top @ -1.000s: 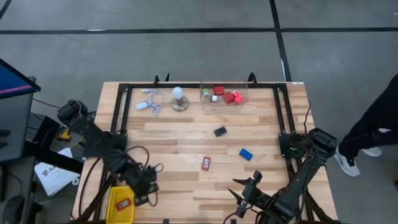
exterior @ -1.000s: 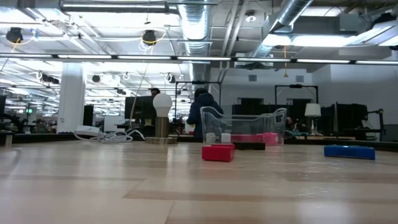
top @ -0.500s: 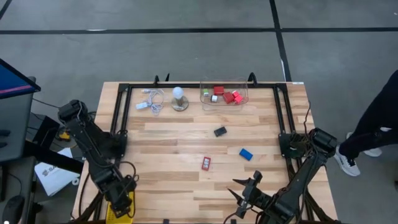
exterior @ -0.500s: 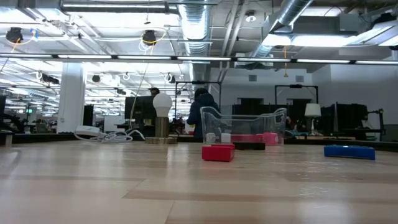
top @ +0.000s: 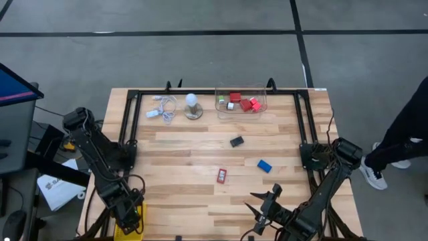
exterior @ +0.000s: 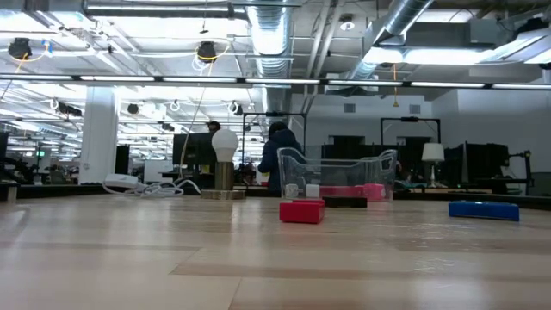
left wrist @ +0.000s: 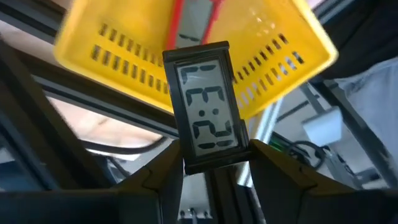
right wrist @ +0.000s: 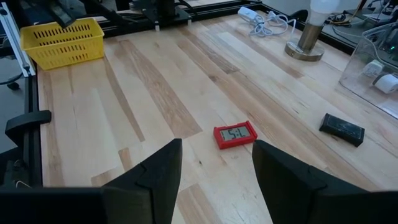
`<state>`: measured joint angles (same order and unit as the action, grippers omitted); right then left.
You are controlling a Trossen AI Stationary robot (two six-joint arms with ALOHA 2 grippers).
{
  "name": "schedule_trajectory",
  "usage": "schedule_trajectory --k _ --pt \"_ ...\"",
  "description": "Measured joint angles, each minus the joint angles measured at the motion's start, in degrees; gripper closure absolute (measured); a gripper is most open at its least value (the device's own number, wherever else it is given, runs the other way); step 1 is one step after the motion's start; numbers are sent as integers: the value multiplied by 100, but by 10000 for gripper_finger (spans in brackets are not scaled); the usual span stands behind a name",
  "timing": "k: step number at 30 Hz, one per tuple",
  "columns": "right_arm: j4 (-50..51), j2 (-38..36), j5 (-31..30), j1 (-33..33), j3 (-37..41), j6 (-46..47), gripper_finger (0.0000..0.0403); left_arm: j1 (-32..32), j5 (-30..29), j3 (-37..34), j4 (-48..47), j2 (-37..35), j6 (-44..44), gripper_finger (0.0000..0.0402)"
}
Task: Pick & Place Office items
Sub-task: Put the left black digital clock into the yellow basket, then put the red digital clock into the yellow basket
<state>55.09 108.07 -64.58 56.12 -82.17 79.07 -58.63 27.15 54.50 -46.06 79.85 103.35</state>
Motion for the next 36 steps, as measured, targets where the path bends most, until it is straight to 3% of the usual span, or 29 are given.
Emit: schedule_trajectory --k 18,28,36 --pt "4 0 0 0 -2 0 214 1 -261 2 -2 0 20 176" --pt "7 0 0 -4 -2 0 214 383 -1305 2 1295 0 -1432 166" --pt "15 0 -2 -3 -2 -2 214 1433 -2690 4 2109 0 -4126 170"
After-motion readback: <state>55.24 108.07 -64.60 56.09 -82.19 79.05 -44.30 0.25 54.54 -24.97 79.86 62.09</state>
